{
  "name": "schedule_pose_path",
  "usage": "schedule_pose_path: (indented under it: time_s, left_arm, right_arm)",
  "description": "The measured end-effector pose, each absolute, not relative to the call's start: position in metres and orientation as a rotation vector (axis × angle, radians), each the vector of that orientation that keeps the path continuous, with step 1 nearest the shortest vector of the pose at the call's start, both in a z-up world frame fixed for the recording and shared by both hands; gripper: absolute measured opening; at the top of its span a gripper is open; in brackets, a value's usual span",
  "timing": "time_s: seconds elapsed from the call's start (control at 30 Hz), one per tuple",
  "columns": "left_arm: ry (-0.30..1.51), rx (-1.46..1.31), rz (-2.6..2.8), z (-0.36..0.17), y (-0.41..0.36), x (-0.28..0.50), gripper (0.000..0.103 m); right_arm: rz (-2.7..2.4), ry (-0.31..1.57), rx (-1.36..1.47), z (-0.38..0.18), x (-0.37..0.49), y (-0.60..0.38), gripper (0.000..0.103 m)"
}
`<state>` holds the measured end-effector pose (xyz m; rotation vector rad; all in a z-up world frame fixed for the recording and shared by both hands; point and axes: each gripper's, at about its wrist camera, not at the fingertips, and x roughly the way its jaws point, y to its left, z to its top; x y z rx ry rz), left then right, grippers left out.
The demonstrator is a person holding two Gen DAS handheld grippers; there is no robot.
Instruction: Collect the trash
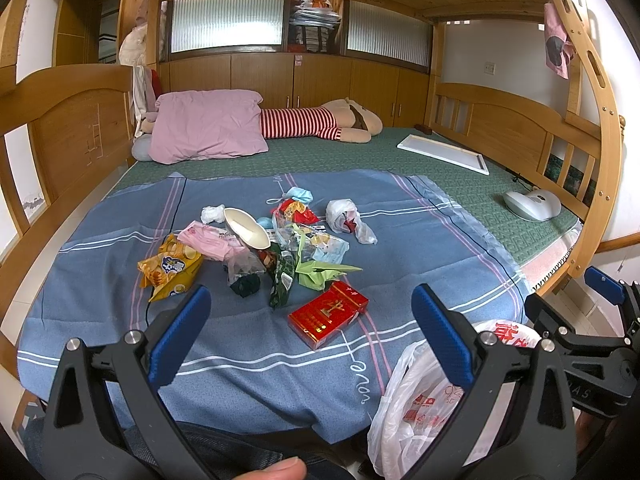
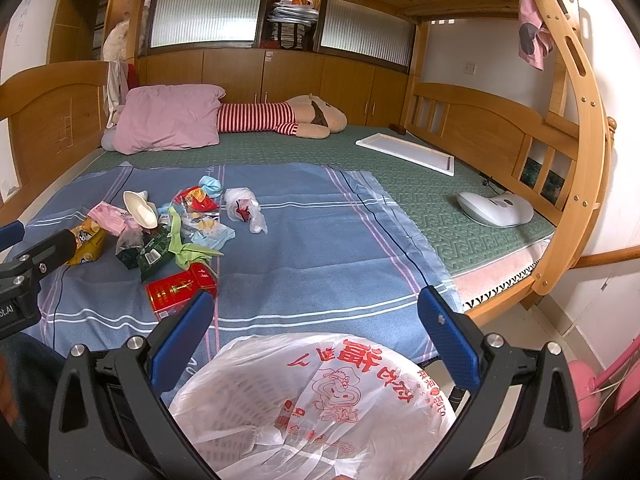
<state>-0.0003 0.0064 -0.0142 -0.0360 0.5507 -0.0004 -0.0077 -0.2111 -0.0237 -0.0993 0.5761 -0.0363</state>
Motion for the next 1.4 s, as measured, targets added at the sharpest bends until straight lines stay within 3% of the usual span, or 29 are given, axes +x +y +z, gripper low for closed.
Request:
schedule_pose_path:
  time_s: [1.4]
  left_arm:
    - [0.555,-0.038,-0.003,-0.0217,0.0064,-0.0038,0.1]
  right_arm:
    - [-0.038,0.574,-0.1,-0.0217,-0.0069,-0.2108,0.1]
